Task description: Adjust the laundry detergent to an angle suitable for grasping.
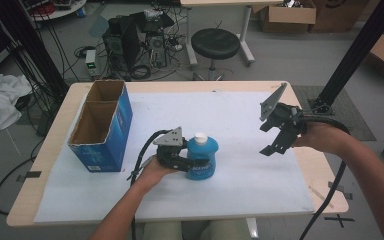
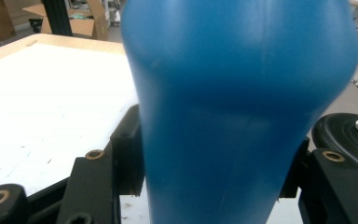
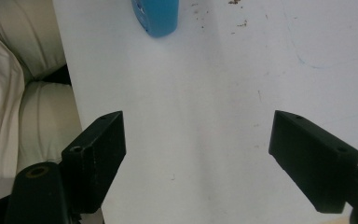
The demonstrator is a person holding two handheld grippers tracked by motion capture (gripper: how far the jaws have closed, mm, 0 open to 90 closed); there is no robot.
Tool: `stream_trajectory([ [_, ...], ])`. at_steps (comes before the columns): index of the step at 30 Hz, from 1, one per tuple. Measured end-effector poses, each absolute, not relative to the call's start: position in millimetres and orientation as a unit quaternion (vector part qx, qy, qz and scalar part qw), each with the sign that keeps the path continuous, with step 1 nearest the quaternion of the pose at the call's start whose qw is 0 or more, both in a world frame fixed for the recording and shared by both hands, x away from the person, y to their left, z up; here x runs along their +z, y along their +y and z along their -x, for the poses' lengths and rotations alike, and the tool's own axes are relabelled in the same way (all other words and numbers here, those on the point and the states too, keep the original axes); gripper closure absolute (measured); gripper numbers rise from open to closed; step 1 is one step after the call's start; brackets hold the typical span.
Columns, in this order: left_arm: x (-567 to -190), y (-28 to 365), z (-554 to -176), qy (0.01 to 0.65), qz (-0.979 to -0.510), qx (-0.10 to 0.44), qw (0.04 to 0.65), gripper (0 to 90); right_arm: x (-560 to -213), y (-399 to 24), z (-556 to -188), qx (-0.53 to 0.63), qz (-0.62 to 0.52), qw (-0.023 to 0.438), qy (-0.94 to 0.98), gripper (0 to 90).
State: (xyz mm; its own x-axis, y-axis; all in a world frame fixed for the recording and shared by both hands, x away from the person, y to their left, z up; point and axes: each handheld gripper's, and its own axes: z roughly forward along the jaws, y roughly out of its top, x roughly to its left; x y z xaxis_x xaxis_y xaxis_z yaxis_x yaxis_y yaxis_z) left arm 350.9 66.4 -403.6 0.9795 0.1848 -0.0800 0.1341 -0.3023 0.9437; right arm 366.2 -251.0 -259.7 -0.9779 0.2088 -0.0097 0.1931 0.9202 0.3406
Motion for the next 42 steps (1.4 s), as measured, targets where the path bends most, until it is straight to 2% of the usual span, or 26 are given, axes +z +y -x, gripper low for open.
stream_trajectory([
  [11,-404.3,66.6,-347.2,0.103,-0.807,0.020,0.581,42.5,-258.3,-248.5,-365.1,0.171,-0.100,0.023,0.980,18.6],
  [21,-404.3,70.8,-346.8,0.124,-0.804,0.019,0.582,31.3,-258.8,-246.9,-364.4,0.170,-0.098,0.022,0.980,18.6],
  [42,-400.1,70.2,-344.0,0.129,-0.801,0.017,0.584,26.4,-260.0,-244.5,-364.5,0.170,-0.095,0.022,0.981,18.6],
])
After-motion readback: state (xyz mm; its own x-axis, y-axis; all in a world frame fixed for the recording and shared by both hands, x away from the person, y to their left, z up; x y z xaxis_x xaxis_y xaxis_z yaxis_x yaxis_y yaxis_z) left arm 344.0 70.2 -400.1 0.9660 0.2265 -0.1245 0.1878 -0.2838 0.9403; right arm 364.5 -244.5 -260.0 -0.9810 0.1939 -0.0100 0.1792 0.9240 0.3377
